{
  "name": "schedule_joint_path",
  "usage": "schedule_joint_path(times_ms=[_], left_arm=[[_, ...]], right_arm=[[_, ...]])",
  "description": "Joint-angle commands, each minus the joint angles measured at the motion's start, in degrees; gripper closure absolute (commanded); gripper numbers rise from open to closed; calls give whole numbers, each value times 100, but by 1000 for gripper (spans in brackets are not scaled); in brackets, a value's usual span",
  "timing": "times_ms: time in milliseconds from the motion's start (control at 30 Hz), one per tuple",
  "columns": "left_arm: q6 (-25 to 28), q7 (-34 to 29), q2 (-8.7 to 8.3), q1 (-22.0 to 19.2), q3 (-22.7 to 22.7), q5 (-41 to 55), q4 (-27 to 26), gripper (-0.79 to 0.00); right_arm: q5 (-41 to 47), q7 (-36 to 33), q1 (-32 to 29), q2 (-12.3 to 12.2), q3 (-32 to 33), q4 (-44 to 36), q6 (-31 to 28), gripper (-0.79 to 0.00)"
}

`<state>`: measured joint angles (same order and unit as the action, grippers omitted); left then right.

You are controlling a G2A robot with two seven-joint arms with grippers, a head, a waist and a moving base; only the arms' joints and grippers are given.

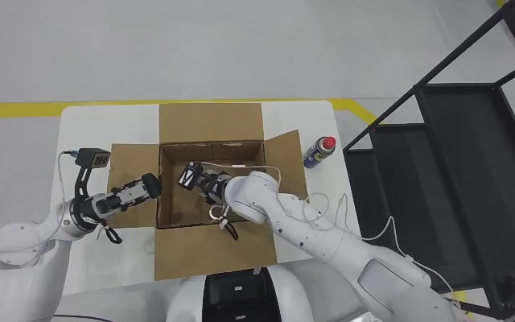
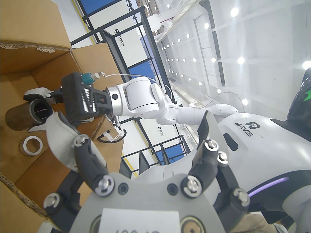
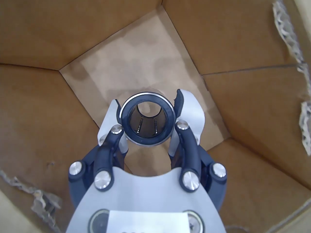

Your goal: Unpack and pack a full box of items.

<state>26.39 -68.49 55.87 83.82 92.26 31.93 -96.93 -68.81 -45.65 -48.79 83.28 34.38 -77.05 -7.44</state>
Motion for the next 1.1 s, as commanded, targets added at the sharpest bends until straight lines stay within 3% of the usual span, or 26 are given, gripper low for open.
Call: schedule_joint_path(times_ms=[0,200,367,600,800,967,1067], left_arm=[[0,0,0,0,0,0,0,-785],[0,0,0,0,0,0,0,-785],[0,0,0,0,0,0,0,-785],[420,883,-9,287,722,142,-53,-785],[841,1300,-18,862,1625,438,52,-785],[939,1525,-2,1301,2088,470,74,-785],[959,1579,3,1344,2131,477,85,-785]], right_arm=[[129,26,144,93,-66,227,24,-785],[263,-12,285,165,14,406,-110,-785],[118,-284,38,-11,359,-2,-505,-785],[-185,-742,-894,-387,1093,-1523,-942,-785],[-224,-774,-1858,-696,1990,-2864,-1366,-785],[3,-615,-2705,-916,3109,-4035,-1496,-785],[319,-397,-3255,-1024,3955,-4651,-1543,-785]])
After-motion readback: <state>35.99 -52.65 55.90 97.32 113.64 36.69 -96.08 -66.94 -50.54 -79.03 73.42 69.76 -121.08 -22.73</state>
